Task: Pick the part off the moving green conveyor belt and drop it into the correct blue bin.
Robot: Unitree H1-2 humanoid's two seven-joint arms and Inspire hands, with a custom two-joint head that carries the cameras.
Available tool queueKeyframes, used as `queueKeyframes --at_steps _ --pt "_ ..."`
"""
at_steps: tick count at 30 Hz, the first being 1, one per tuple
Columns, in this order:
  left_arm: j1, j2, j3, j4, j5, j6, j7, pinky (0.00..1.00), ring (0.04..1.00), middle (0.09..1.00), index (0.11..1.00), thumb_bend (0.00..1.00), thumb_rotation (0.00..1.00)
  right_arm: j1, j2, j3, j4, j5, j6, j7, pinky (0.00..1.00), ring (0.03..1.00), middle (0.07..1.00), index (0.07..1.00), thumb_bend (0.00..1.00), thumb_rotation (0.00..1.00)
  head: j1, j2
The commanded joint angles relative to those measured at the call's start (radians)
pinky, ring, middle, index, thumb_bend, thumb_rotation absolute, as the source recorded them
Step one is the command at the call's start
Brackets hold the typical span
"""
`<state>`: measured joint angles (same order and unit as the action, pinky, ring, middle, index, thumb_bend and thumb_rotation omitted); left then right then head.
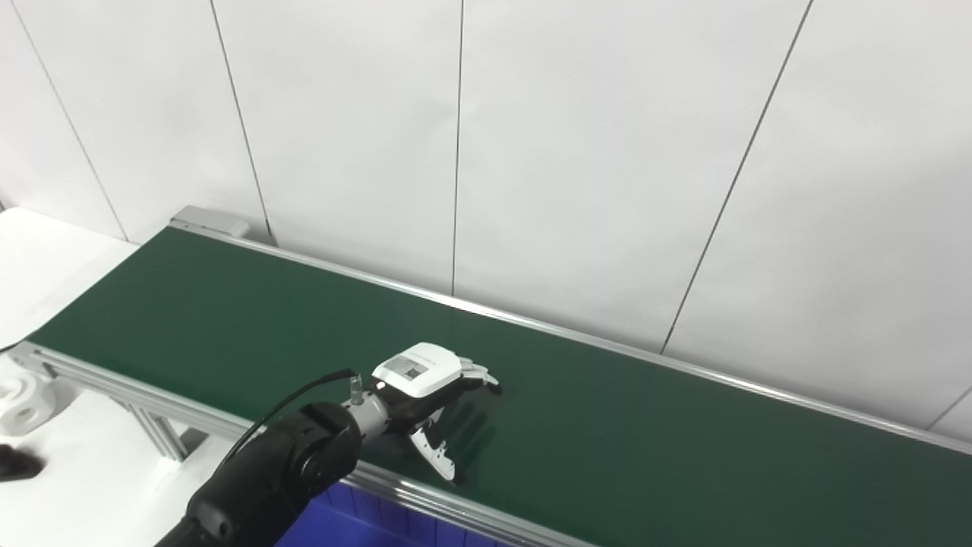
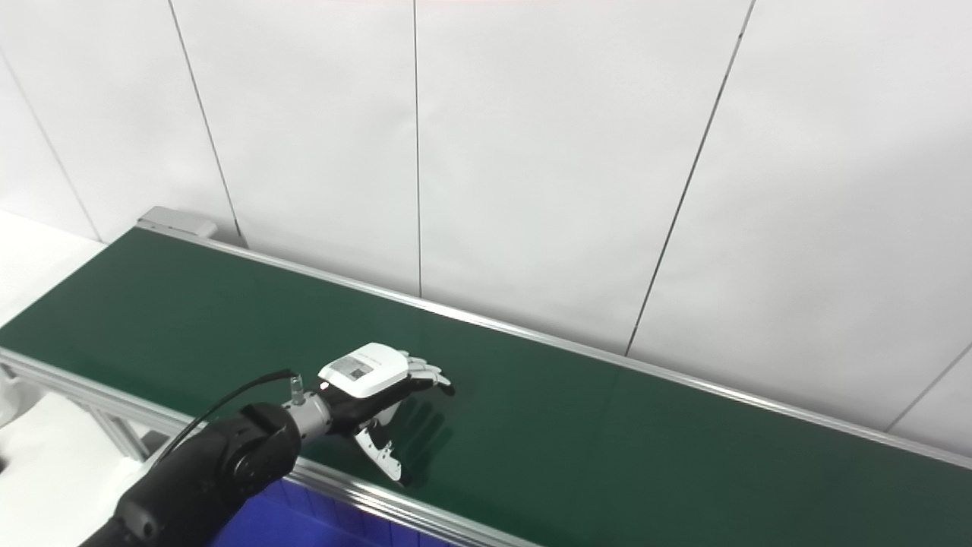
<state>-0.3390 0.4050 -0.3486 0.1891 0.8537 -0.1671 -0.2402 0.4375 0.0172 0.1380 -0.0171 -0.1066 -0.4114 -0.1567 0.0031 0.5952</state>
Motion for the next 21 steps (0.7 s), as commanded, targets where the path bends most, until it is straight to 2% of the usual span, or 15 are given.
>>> queueKeyframes --at_steps 1,5,10,17,21 --pt "-0.040 0.026 0.000 -0.009 0.008 0.021 -0.009 0.93 0.917 0.900 0.832 1.00 0.31 0.008 0.006 0.001 -0.033 -0.006 -0.057 0.004 0.83 0.817 0.888 0.918 0.54 0.66 0.000 0.001" --pt "-0.045 0.028 -0.002 0.001 0.035 0.032 0.017 0.91 0.913 0.905 0.838 1.00 0.28 0.010 0.008 0.000 -0.036 -0.019 -0.057 0.002 0.81 0.805 0.883 0.920 0.53 0.66 0.000 0.003" --pt "-0.042 0.016 0.009 0.021 0.084 0.048 0.117 0.90 0.911 0.916 0.844 1.00 0.24 0.012 0.013 0.000 -0.038 -0.024 -0.056 0.003 0.80 0.790 0.873 0.919 0.51 0.64 -0.004 0.004" --pt "-0.044 0.013 -0.003 0.045 0.129 0.065 0.186 0.93 0.927 0.923 0.860 0.98 0.24 0.018 0.021 0.000 -0.046 -0.023 -0.053 0.005 0.79 0.777 0.864 0.915 0.50 0.62 -0.008 0.005" --pt "-0.045 0.004 -0.002 0.067 0.156 0.073 0.262 0.89 0.906 0.898 0.841 0.95 0.23 0.019 0.024 -0.001 -0.048 -0.024 -0.049 0.007 0.78 0.771 0.861 0.912 0.50 0.60 -0.010 0.004"
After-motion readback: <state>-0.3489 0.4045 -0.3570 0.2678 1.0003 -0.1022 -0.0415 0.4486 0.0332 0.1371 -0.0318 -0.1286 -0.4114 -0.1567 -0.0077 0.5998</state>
